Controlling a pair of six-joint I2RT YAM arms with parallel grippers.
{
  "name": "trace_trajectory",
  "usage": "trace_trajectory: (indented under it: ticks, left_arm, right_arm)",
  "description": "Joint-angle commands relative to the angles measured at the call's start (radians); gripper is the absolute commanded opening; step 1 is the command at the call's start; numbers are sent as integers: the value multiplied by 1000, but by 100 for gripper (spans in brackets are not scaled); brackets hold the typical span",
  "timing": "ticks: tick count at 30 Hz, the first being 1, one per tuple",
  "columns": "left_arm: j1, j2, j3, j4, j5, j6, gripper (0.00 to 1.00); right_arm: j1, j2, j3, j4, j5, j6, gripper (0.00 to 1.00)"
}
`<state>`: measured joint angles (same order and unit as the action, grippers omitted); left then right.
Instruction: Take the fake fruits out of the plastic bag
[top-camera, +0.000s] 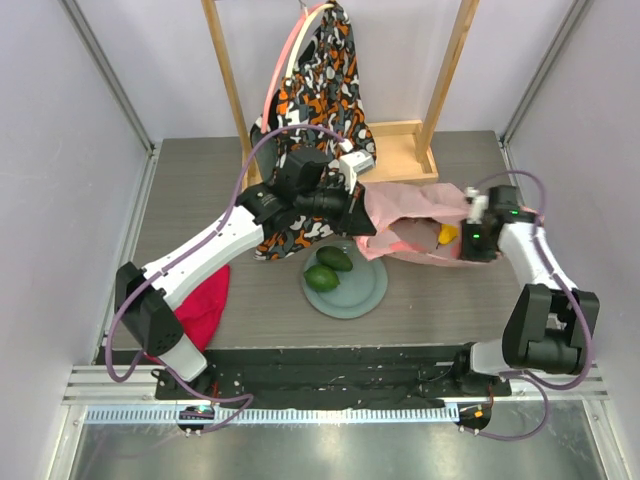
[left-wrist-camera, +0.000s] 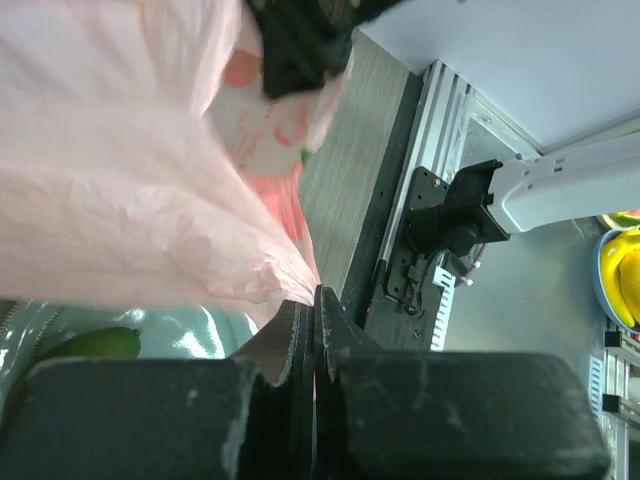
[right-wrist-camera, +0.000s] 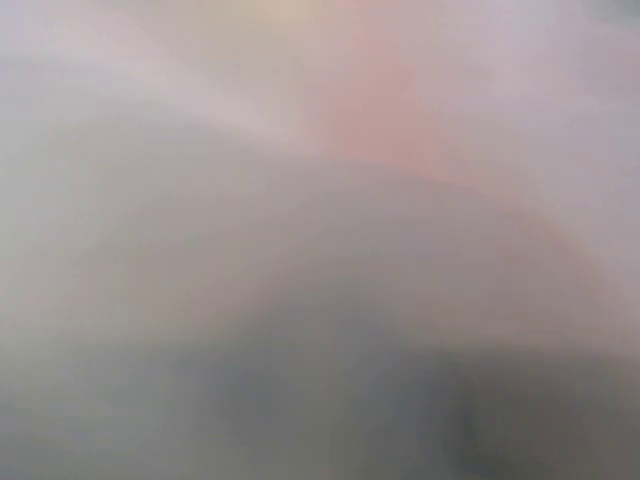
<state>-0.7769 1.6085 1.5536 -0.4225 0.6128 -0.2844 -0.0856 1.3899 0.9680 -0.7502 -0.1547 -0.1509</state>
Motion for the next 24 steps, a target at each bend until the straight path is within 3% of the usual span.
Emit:
trace_trajectory:
  ticks: [1, 6, 12, 13, 15, 17, 24]
  left_arm:
    - [-10, -1, 74, 33, 57, 10, 0]
    - [-77, 120, 230, 25, 143, 17, 0]
    - [-97, 84, 220, -16, 113, 53, 0]
    - [-97, 70, 200, -45, 95, 63, 0]
    - [-94, 25, 111, -68, 50, 83, 0]
    - [-84, -5, 6, -61, 33, 64, 0]
    - [-47, -61, -16, -32, 44, 2, 0]
  right_arm:
    - [-327, -58, 61, -95, 61, 7, 24]
    - [-558, -164, 121, -138, 9, -172, 24]
    - [-554, -207, 166, -411, -262, -424, 29]
    - [-546, -203, 166, -451, -363, -474, 30]
    - [-505, -192, 181, -564, -448, -620, 32]
    - [-433, -203, 176, -552, -522, -636, 35]
    - [-27, -195, 120, -290, -453, -368, 43]
